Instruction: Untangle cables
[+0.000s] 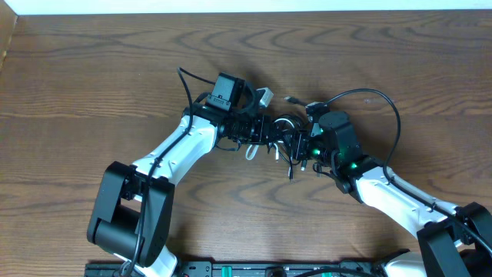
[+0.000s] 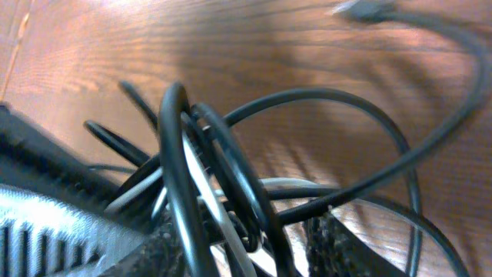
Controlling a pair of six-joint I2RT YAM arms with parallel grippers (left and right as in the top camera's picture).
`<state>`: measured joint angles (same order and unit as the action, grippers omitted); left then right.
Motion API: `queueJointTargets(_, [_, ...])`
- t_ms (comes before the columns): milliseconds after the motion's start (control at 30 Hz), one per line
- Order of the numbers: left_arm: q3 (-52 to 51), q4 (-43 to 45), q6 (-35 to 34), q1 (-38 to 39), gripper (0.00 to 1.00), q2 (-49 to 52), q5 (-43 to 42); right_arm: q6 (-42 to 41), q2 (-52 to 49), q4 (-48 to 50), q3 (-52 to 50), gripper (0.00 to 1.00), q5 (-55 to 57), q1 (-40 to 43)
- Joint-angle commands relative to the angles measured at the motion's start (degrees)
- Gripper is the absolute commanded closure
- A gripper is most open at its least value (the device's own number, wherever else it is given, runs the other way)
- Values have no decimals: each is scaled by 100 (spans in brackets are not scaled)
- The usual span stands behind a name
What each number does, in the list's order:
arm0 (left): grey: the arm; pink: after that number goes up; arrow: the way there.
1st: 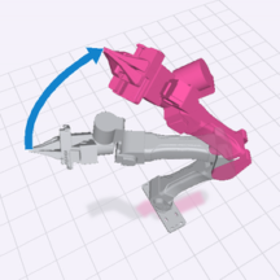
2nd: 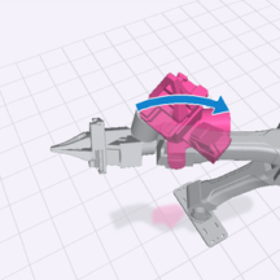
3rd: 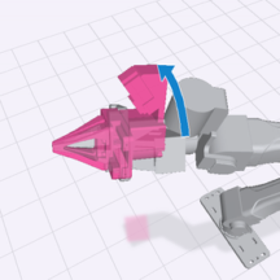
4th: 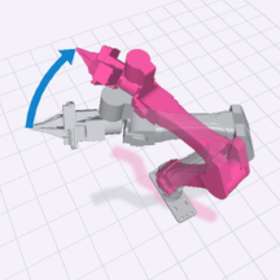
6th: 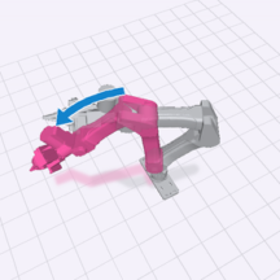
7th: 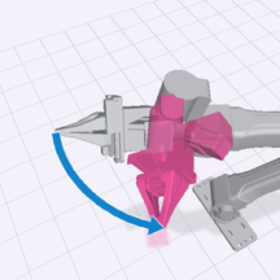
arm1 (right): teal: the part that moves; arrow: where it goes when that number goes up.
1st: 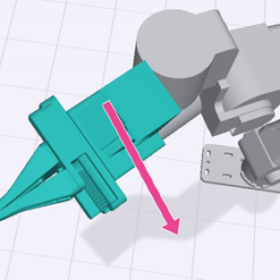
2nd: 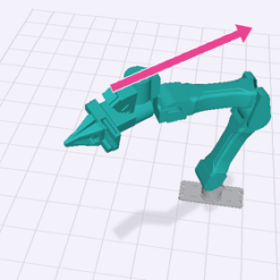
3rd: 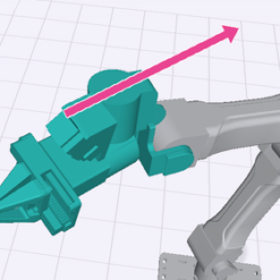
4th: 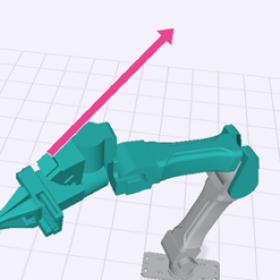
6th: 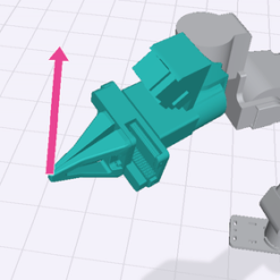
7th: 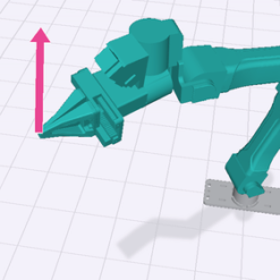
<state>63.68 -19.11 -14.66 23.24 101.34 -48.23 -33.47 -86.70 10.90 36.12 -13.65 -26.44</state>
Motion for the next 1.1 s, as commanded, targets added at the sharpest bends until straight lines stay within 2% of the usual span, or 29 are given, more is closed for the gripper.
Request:
queueJointTargets(0, [35, -7, 450, 33, 92, -105, -1084, -63, 15, -7, 26, 55, 505, 20])
queueJointTargets(333, [35, -4, 527, 33, 92, -105, -1204, -81, 11, 2, 26, 51, 804, 20])
queueJointTargets(467, [35, -7, 769, 33, 93, -105, -1561, -151, 11, 74, 26, 41, 850, 15])
queueJointTargets(567, [35, -11, 896, 33, 93, -105, -1578, -431, 11, 118, 26, 40, 557, 9])
queueJointTargets(667, [31, -11, 955, 33, 93, -103, -1587, -549, 11, 81, 26, 47, 382, 9])
queueJointTargets(733, [31, -13, 962, 33, 93, -103, -1587, -531, 11, -33, 24, 58, 459, 11])
queueJointTargets(833, [31, -13, 1093, 33, 93, -103, -1582, -354, 11, -339, 24, 98, 785, 42])
queueJointTargets(967, [31, -31, 1300, 28, 93, -103, -1493, -203, 11, -752, 24, 99, 1145, 85])
queueJointTargets(1067, [31, -28, 1294, 28, 93, -103, -769, -2, 11, -992, 24, 99, 1163, 181])
